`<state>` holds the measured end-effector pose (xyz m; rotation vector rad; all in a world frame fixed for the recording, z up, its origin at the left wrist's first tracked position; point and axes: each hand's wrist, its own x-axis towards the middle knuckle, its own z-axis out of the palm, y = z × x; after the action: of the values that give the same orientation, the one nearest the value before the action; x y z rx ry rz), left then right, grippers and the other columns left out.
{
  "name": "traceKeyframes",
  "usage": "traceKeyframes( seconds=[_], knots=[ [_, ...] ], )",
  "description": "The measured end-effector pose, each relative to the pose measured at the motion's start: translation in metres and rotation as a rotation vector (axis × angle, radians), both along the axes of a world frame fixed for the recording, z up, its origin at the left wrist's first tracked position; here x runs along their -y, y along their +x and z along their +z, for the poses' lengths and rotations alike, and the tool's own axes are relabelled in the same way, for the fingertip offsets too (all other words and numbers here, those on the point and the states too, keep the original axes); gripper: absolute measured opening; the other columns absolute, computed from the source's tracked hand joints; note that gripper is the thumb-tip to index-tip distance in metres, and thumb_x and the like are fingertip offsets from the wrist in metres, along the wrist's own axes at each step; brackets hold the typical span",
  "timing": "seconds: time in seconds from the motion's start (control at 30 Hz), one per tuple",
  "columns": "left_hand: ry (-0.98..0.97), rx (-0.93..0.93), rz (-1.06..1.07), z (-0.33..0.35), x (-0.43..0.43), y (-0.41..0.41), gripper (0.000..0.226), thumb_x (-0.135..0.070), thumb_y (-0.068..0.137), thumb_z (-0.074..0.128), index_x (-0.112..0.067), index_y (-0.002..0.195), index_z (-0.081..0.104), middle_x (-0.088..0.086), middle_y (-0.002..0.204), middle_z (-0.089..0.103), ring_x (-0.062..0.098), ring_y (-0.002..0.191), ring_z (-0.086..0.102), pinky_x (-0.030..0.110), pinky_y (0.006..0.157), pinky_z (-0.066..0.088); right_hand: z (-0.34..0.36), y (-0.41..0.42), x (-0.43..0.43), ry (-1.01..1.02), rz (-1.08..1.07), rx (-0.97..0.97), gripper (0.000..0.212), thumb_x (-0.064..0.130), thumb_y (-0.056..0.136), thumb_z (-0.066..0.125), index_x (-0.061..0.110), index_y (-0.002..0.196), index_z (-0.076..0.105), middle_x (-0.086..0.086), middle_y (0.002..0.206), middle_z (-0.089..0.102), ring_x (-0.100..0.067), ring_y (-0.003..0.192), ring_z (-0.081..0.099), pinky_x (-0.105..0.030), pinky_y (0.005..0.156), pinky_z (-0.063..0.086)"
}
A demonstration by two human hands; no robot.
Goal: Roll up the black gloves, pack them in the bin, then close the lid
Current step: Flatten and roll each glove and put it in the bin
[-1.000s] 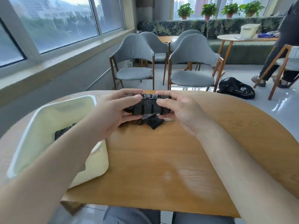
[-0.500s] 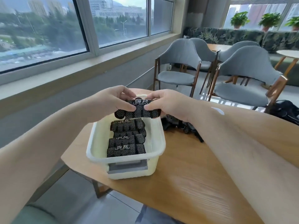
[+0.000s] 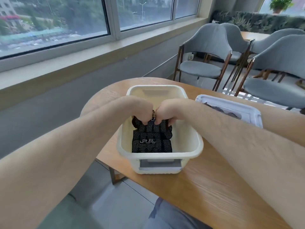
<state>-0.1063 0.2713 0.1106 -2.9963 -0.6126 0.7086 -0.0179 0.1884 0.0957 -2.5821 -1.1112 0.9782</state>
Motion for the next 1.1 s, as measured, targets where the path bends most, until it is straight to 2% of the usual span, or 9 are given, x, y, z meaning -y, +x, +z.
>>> traceKeyframes(
  seconds=[0.13, 0.3, 0.37, 0.47, 0.57, 0.67, 0.8, 0.9, 1.1],
  knots=[
    [-0.011, 0.036, 0.011, -0.008, -0.004, -0.001, 0.045, -0.028, 0.1, 0.06, -0.006, 0.139, 0.056, 0.009, 0.129, 0.064, 0.024, 0.109, 0.059, 0.029, 0.084, 0.044, -0.003, 0.0, -0.003, -0.023, 0.076, 0.055, 0.053, 0.026, 0.095, 0.072, 0.009, 0.143, 0.056, -0.01, 0.134, 0.057, -0.019, 0.075, 0.069, -0.028, 0.073, 0.06],
    [0.094, 0.113, 0.035, -0.018, -0.007, 0.0, 0.037, -0.025, 0.094, 0.069, -0.006, 0.124, 0.061, 0.008, 0.11, 0.065, 0.027, 0.101, 0.063, 0.033, 0.076, 0.048, -0.003, -0.006, -0.001, 0.028, 0.195, 0.365, 0.045, 0.032, 0.09, 0.078, 0.009, 0.126, 0.063, -0.008, 0.12, 0.066, -0.029, 0.107, 0.067, -0.038, 0.09, 0.058],
    [0.131, 0.076, 0.018, -0.02, -0.007, 0.002, 0.029, -0.027, 0.096, 0.065, -0.006, 0.116, 0.067, 0.003, 0.091, 0.06, 0.025, 0.088, 0.059, 0.033, 0.071, 0.047, 0.001, -0.011, 0.0, -0.004, 0.25, 0.441, 0.035, 0.03, 0.092, 0.074, 0.009, 0.12, 0.068, -0.008, 0.111, 0.068, -0.03, 0.103, 0.066, -0.033, 0.077, 0.056],
    [0.149, -0.025, -0.006, -0.023, -0.008, 0.003, 0.028, -0.03, 0.098, 0.059, -0.007, 0.11, 0.071, 0.004, 0.093, 0.068, 0.023, 0.082, 0.057, 0.033, 0.072, 0.047, 0.001, -0.021, 0.001, -0.14, 0.391, 0.541, 0.028, 0.026, 0.1, 0.056, 0.008, 0.115, 0.071, -0.005, 0.085, 0.056, -0.03, 0.084, 0.055, -0.028, 0.053, 0.039],
    [0.157, -0.085, -0.015, -0.023, -0.006, 0.001, 0.028, -0.026, 0.099, 0.055, -0.006, 0.107, 0.073, 0.007, 0.104, 0.074, 0.02, 0.074, 0.056, 0.032, 0.072, 0.045, 0.001, -0.025, 0.001, -0.183, 0.49, 0.592, 0.028, 0.027, 0.101, 0.055, 0.009, 0.115, 0.07, -0.004, 0.083, 0.052, -0.03, 0.084, 0.052, -0.032, 0.066, 0.043],
    [0.185, -0.076, -0.055, -0.018, -0.001, 0.0, 0.027, -0.022, 0.101, 0.049, -0.006, 0.107, 0.07, 0.004, 0.092, 0.064, 0.022, 0.081, 0.054, 0.032, 0.071, 0.043, 0.006, -0.027, 0.009, -0.179, 0.506, 0.638, 0.025, 0.029, 0.1, 0.055, 0.013, 0.112, 0.069, -0.001, 0.087, 0.053, -0.029, 0.087, 0.054, -0.034, 0.075, 0.041],
    [0.166, 0.226, -0.024, -0.002, 0.006, 0.001, 0.029, -0.01, 0.096, 0.045, -0.018, 0.068, 0.051, -0.002, 0.071, 0.047, 0.026, 0.082, 0.053, 0.035, 0.073, 0.046, 0.022, -0.021, 0.033, 0.181, 0.386, 0.711, 0.012, 0.021, 0.097, 0.05, 0.024, 0.092, 0.061, 0.004, 0.093, 0.063, -0.027, 0.103, 0.061, -0.032, 0.082, 0.03],
    [0.111, 0.43, 0.005, 0.016, 0.023, 0.014, 0.025, -0.009, 0.098, 0.043, -0.021, 0.091, 0.063, 0.002, 0.095, 0.064, 0.029, 0.098, 0.059, 0.037, 0.081, 0.045, 0.035, -0.007, 0.064, 0.448, 0.245, 0.698, 0.022, 0.022, 0.095, 0.05, 0.028, 0.104, 0.069, 0.005, 0.112, 0.072, -0.025, 0.112, 0.06, -0.035, 0.09, 0.034],
    [-0.042, 0.782, -0.098, 0.032, 0.079, 0.052, 0.009, -0.025, 0.092, 0.054, -0.021, 0.093, 0.062, -0.003, 0.095, 0.06, 0.019, 0.085, 0.052, 0.03, 0.069, 0.035, 0.027, 0.037, 0.14, 0.666, -0.054, 0.67, 0.02, 0.026, 0.097, 0.053, 0.024, 0.099, 0.073, 0.007, 0.091, 0.064, -0.022, 0.096, 0.06, -0.037, 0.086, 0.034]
  ],
)
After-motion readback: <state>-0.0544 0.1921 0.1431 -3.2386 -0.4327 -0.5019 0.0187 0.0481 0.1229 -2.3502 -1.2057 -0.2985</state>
